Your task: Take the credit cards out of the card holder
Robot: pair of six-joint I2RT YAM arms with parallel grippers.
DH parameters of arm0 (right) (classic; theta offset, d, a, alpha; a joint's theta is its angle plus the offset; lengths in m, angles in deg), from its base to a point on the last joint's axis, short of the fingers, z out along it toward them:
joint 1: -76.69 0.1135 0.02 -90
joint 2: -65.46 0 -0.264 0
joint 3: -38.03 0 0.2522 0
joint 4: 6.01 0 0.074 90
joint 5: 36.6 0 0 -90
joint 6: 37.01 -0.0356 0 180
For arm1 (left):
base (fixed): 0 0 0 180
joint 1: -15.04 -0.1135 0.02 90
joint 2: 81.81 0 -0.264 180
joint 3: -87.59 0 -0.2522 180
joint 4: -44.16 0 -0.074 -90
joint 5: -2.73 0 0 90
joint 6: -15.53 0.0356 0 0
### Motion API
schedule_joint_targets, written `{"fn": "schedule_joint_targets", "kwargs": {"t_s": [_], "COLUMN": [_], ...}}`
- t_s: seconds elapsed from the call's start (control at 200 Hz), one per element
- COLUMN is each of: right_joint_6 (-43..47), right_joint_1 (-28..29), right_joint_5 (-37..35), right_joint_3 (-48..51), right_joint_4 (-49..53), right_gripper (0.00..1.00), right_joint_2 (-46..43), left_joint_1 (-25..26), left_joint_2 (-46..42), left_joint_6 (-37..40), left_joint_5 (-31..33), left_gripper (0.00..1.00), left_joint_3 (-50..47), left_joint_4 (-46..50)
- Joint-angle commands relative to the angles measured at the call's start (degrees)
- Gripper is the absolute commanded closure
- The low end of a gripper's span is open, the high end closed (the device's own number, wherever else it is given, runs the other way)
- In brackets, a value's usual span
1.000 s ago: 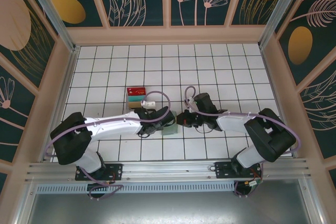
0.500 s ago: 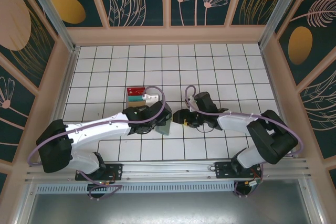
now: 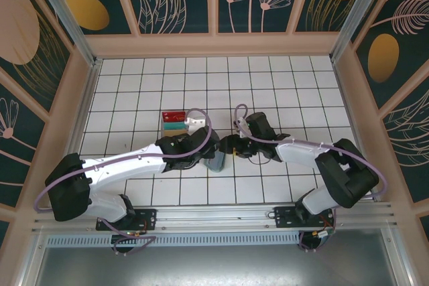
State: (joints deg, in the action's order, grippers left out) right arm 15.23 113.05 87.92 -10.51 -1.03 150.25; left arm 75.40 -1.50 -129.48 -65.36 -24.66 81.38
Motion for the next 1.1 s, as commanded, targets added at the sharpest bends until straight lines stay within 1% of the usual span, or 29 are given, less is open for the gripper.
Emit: {"fn": "schedule_joint_targets", "kwargs": {"t_s": [0.0, 0.1, 0.165, 0.305, 0.375, 0.43, 0.525, 0.561, 0.601, 0.651, 0.746, 0.776, 0.801, 0.821, 0.906, 1.046, 1.096], "right_joint_6": [1.75, 2.24, 2.42, 2.69, 2.86, 2.95, 2.95, 2.87, 2.78, 2.69, 2.9, 3.08, 3.19, 3.34, 4.0, 5.43, 5.74], "right_joint_1": [-0.19, -0.23, -0.24, -0.21, -0.24, -0.24, -0.29, -0.24, -0.24, -0.24, -0.24, -0.24, -0.24, -0.33, -0.63, -1.22, -1.45], "right_joint_5": [-0.33, -0.68, -0.86, -1.2, -1.7, -2.3, -2.53, -2.69, -2.86, -2.97, -3.41, -3.62, -3.79, -3.92, -4.07, -4.37, -4.38], "right_joint_3": [-0.02, 0.41, 0.68, 1.32, 2.04, 2.56, 3.23, 3.27, 3.4, 3.56, 3.35, 3.17, 2.95, 2.76, 1.86, 0.29, -0.09], "right_joint_4": [1.7, 2.52, 2.99, 3.83, 4.05, 4.37, 4.04, 4.14, 4.19, 4.08, 4.39, 4.66, 4.84, 5.04, 5.92, 7.78, 8.25], "right_gripper": [0.43, 0.47, 0.47, 0.54, 0.63, 0.67, 0.82, 0.85, 0.85, 0.82, 0.81, 0.79, 0.74, 0.72, 0.69, 0.69, 0.73], "right_joint_2": [0.3, -0.08, -0.5, -1.28, -1.87, -2.33, -2.7, -2.64, -2.62, -2.84, -3.5, -3.58, -3.58, -3.65, -3.54, -3.75, -3.77], "left_joint_1": [-0.24, -0.24, -0.31, -0.45, -0.44, -0.48, -0.42, -0.42, -0.43, -0.52, -0.67, -0.83, -1.08, -1.17, -1.42, -2.11, -2.21], "left_joint_2": [0.34, -0.53, -1.3, -2.14, -1.8, -1.4, -0.38, 0.16, 0.62, 1.24, 2.12, 2.31, 2.44, 2.43, 1.83, 1.38, 1.73], "left_joint_6": [-4.45, -7.85, -9.38, -10.45, -10.34, -9.81, -8.61, -8.27, -7.5, -6.61, -4.27, -3.53, -2.86, -2.07, 1.89, 4.89, 4.91], "left_joint_5": [4.52, 6.2, 6.26, 6.13, 6.05, 5.8, 5.7, 5.74, 5.73, 6.08, 6.83, 7.21, 7.51, 7.54, 7.42, 7.26, 6.85], "left_gripper": [1.0, 1.0, 1.0, 1.0, 1.0, 1.0, 1.0, 1.0, 1.0, 1.0, 1.0, 1.0, 1.0, 1.0, 1.0, 1.0, 1.0], "left_joint_3": [-0.16, -3.04, -5.22, -8.61, -9.51, -9.91, -9.96, -9.88, -9.64, -9.33, -9.12, -9.17, -9.22, -9.28, -9.91, -10.32, -10.14], "left_joint_4": [6.39, 8.77, 8.83, 7.76, 6.96, 6.19, 5.13, 4.86, 4.53, 4.45, 3.56, 3.39, 3.07, 2.67, -0.22, -1.86, -1.58]}}
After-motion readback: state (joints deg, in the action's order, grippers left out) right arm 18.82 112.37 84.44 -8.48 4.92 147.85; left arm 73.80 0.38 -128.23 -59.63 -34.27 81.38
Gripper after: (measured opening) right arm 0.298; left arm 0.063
